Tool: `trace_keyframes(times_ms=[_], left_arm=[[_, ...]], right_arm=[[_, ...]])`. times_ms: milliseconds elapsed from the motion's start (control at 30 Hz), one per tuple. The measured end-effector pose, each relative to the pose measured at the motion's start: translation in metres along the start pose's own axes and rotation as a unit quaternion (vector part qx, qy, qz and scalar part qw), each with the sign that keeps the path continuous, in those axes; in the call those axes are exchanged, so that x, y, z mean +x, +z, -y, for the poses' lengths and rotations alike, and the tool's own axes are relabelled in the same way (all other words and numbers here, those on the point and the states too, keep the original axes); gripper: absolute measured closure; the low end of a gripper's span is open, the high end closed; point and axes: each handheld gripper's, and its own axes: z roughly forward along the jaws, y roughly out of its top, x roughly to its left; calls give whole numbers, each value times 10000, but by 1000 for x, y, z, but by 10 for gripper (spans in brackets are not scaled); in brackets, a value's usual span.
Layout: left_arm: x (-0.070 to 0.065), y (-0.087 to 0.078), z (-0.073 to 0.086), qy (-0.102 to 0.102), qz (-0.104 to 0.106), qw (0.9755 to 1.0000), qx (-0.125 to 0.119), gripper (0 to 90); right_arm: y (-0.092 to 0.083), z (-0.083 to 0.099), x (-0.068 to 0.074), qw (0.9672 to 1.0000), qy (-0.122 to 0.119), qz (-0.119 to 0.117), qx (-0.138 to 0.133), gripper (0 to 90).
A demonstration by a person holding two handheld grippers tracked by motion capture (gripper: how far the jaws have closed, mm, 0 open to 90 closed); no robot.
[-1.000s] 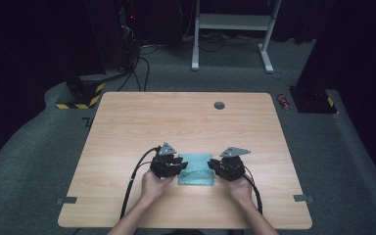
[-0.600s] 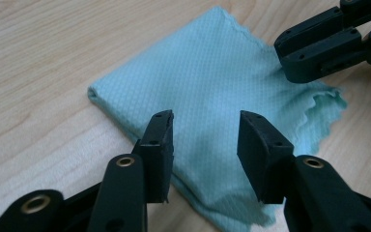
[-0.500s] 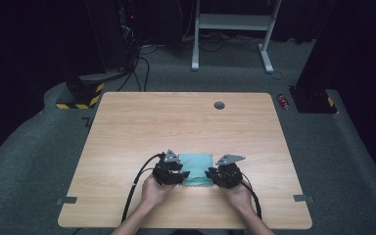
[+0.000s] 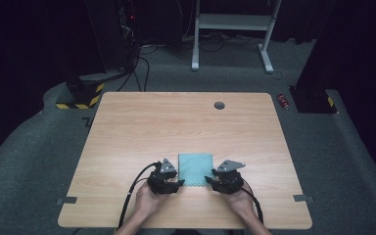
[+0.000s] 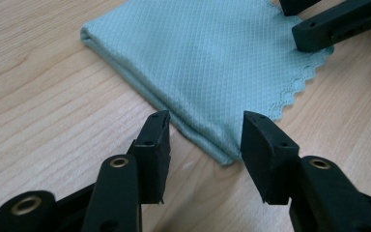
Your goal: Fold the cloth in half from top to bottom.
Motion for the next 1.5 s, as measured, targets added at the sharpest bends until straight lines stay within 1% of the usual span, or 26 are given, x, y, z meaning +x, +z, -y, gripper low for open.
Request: trace_keyframes(times_ms=[133,200,233,267,367,433,467,533,633,667,733,767,833,900,967,1000,1067,1100,1133,1167,1200,1300,1400,1467,1500], left_arm=[[2,-6,6,-27,-60,10000,15,539],[2,-9,7,-72,-86,9999,18,538],[3,-10,7,-68,-115,9999,-12,539],[4,-11,6,-89,-120,9999,-77,539],[5,-13,0,-225,-51,9994,-271,540],[6,-11,-5,-254,-45,9991,-343,542],[6,-9,-8,-235,-62,9990,-365,543],[5,-3,-14,-221,-42,9989,-418,546],[3,5,-21,-162,13,9989,-441,546],[2,7,-24,-122,29,9991,-414,546],[1,12,-27,-103,44,9992,-379,546],[0,14,-28,-22,17,9995,-325,546],[0,16,-27,24,-28,9997,-241,546],[1,18,-25,40,-43,9999,-140,546],[4,18,-23,96,-136,9998,-102,546],[6,18,-21,86,-123,9999,-75,546],[8,17,-19,64,-178,9998,-67,546],[10,17,-18,111,-219,9997,7,542],[12,16,-16,43,-174,9998,-28,535],[14,14,-15,-6,-177,9998,-29,535],[15,13,-15,-28,-169,9999,-12,534],[17,8,-17,-24,-209,9997,-131,532],[21,6,-24,-186,-154,9992,-320,531],[24,8,-31,-181,-245,9989,-360,528],[26,10,-34,-214,-262,9986,-410,528]], right_arm=[[0,1,0,10000,-34,13,-12,567],[0,0,0,10000,-29,7,-6,570],[-1,0,0,10000,-21,8,-2,579],[-1,0,0,10000,-33,2,-25,607],[-4,0,-1,9999,-23,-32,-128,693],[-6,-1,-4,9998,37,-51,-209,742],[-6,-1,-5,9996,71,-83,-249,770],[-5,-1,-6,9996,62,-75,-259,803],[-3,-1,-6,9996,105,-85,-246,822],[-2,-1,-6,9996,120,-99,-245,830],[-1,-1,-7,9996,156,-130,-213,836],[-1,-2,-7,9996,151,-122,-191,837],[0,-1,-8,9996,160,-130,-169,837],[0,-1,-8,9997,160,-133,-117,837],[0,0,-8,9998,118,-139,-103,833],[0,0,-8,9998,113,-143,-97,829],[1,0,-8,9997,129,-168,-89,826],[1,0,-8,9997,135,-174,-88,824],[0,0,-8,9997,117,-180,-90,819],[0,0,-8,9998,98,-175,-92,813],[0,0,-8,9997,102,-178,-95,810],[-2,-2,-10,9993,229,-220,-206,810],[-1,-10,-14,9993,270,-137,-241,816],[1,-18,-19,9989,347,-82,-316,819],[2,-21,-20,9988,353,-42,-328,818]])
